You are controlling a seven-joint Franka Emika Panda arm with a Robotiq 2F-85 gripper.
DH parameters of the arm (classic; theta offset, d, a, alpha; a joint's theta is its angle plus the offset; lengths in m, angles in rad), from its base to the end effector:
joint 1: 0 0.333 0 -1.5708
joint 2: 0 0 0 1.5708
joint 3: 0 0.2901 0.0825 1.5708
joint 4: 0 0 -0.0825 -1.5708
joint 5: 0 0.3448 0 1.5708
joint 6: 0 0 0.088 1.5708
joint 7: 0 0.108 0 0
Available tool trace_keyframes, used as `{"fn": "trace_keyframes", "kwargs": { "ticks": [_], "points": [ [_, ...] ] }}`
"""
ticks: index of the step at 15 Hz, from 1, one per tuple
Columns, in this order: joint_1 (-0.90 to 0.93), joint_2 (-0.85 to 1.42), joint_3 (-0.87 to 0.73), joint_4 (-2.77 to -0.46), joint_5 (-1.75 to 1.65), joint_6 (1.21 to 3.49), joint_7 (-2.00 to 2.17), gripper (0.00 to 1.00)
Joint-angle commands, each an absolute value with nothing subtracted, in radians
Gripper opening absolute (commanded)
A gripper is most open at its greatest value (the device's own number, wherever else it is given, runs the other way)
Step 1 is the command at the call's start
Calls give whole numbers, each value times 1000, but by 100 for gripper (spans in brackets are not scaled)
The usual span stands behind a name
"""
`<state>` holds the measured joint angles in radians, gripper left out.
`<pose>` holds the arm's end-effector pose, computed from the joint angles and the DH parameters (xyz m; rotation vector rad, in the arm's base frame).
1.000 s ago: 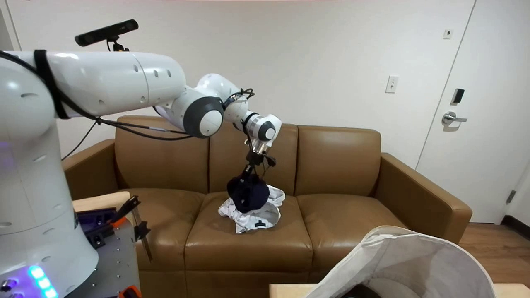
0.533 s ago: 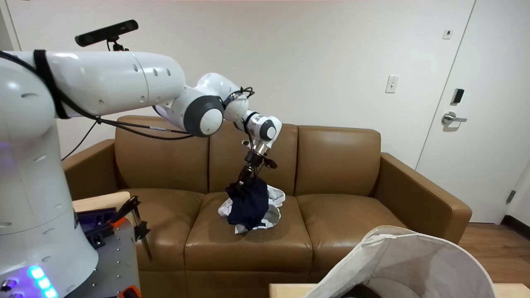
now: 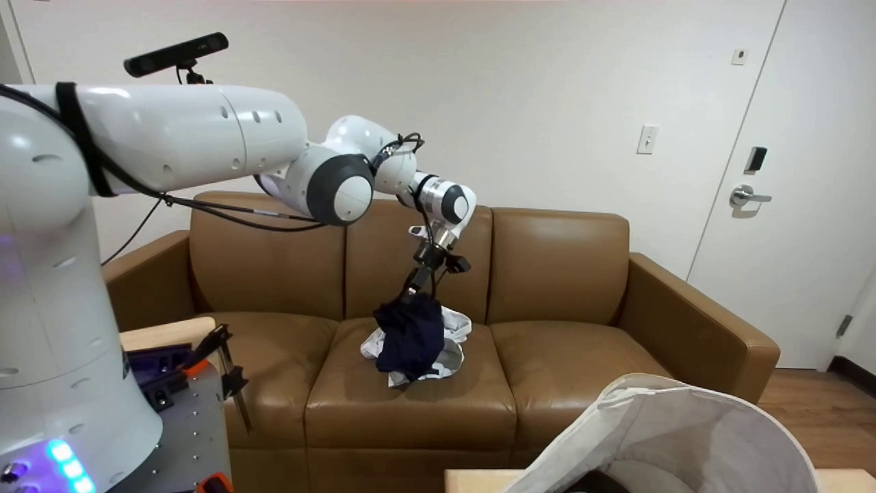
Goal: Take the black clothing out of the pink laundry bag and place it on top of the white clothing on the sofa
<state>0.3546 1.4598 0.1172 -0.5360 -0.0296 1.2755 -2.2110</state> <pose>0.5886 0.2545 0.0787 -0.6336 -2.3958 0.4789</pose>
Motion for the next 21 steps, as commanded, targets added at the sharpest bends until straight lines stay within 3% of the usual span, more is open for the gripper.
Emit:
{"fn": "trace_keyframes", "kwargs": {
  "ticks": [1,5,7,11,12,16,21],
  "points": [
    [326,1468,101,-405,-41,1117,-2116,100],
    [246,1435,107,-303,-7,1094,-2060,100],
    [205,1346,104,-384,4,1148,-2064,100],
    [191,1297,68,-398,-89,1137,-2406,100],
    [163,1305,77,-388,-25,1147,-2173,100],
    [164,1332,83,-406,-1,1289,-2027,100],
    [183,1333,72,-430,-60,1355,-2344,100]
  ]
}}
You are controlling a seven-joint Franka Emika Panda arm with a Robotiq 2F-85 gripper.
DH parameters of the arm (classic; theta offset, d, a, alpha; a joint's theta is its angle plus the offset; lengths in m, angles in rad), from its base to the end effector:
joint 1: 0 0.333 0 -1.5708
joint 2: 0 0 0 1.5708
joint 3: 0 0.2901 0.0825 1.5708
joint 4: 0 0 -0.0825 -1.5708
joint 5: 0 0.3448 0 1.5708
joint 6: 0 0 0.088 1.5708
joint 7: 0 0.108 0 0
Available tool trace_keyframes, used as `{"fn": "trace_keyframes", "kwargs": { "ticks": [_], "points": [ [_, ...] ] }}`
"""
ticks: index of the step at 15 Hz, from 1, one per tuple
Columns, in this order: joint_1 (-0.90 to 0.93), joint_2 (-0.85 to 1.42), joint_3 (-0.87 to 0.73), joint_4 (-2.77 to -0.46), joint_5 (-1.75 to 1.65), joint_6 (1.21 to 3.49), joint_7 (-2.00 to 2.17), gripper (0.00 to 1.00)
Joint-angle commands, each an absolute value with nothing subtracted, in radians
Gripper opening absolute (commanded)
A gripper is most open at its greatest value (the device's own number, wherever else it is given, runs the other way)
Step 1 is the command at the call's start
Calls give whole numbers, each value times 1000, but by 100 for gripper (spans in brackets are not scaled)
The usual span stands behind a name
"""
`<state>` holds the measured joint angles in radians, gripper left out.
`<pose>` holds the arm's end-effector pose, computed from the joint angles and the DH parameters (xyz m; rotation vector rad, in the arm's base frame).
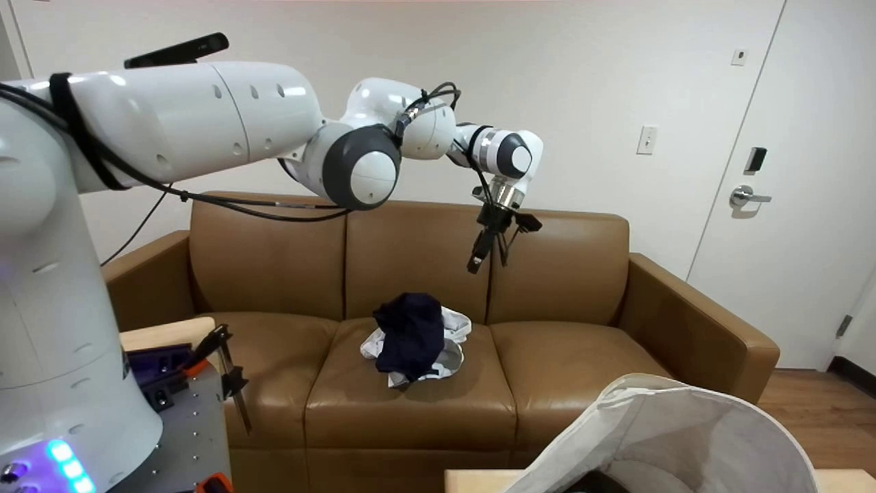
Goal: Take the black clothing out of the pink laundry bag and place it on top of the white clothing on the sofa
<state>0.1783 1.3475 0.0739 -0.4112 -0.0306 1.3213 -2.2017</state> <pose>0.6752 0.1391 0.1989 -0.9777 -2.5579 0.2794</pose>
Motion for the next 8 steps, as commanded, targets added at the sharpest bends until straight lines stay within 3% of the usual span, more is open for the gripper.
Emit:
{"fn": "trace_keyframes", "kwargs": {
  "ticks": [1,6,8],
  "points": [
    [186,1325,71,-435,-66,1341,-2395,100],
    [189,1312,71,-449,-89,1303,-2647,100],
    [179,1308,78,-474,-51,1233,-2548,100]
  ]
}}
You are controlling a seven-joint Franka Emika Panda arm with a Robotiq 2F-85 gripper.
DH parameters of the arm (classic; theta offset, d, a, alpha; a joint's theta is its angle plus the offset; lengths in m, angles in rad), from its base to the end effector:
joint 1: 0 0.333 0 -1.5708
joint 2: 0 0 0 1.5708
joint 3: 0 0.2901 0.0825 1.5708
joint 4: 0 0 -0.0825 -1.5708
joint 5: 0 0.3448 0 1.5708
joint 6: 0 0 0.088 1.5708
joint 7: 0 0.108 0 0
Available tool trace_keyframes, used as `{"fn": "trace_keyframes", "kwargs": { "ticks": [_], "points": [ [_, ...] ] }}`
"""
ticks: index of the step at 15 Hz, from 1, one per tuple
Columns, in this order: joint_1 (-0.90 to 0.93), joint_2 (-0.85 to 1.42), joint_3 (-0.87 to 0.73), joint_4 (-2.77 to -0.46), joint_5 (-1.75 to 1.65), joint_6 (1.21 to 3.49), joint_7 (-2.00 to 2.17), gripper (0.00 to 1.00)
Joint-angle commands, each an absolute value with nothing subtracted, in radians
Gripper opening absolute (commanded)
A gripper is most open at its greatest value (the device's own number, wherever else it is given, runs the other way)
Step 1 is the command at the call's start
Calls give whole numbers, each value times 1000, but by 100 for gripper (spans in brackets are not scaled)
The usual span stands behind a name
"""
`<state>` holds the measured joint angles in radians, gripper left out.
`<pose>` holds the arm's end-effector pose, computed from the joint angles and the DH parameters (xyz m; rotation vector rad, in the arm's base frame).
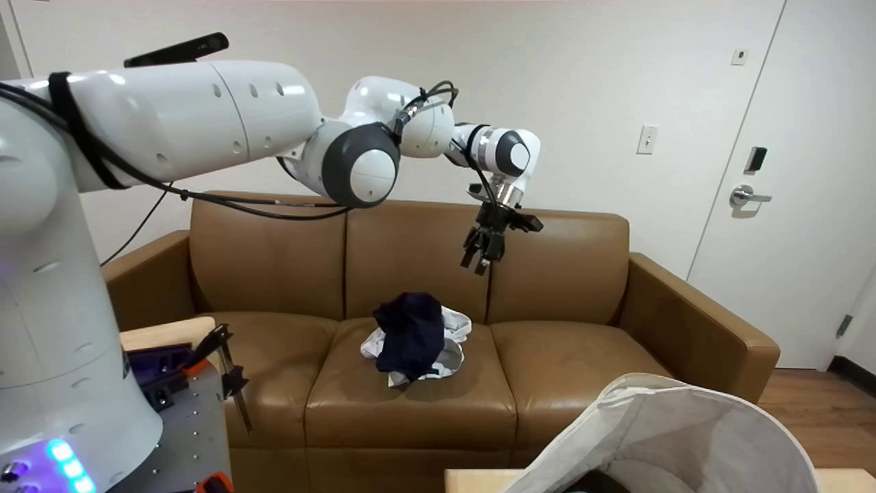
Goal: Take the black clothing out of the pink laundry bag and place it on top of the white clothing on the sofa
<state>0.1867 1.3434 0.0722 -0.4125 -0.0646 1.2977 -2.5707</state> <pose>0.6723 0.1395 0.2003 -0.4773 -2.6648 0.2326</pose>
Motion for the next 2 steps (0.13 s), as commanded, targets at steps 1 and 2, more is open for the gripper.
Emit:
{"fn": "trace_keyframes", "kwargs": {
  "ticks": [1,2],
  "points": [
    [186,1343,72,-415,-63,1267,-2569,100],
    [186,1343,72,-421,-63,1248,-2568,100]
  ]
}}
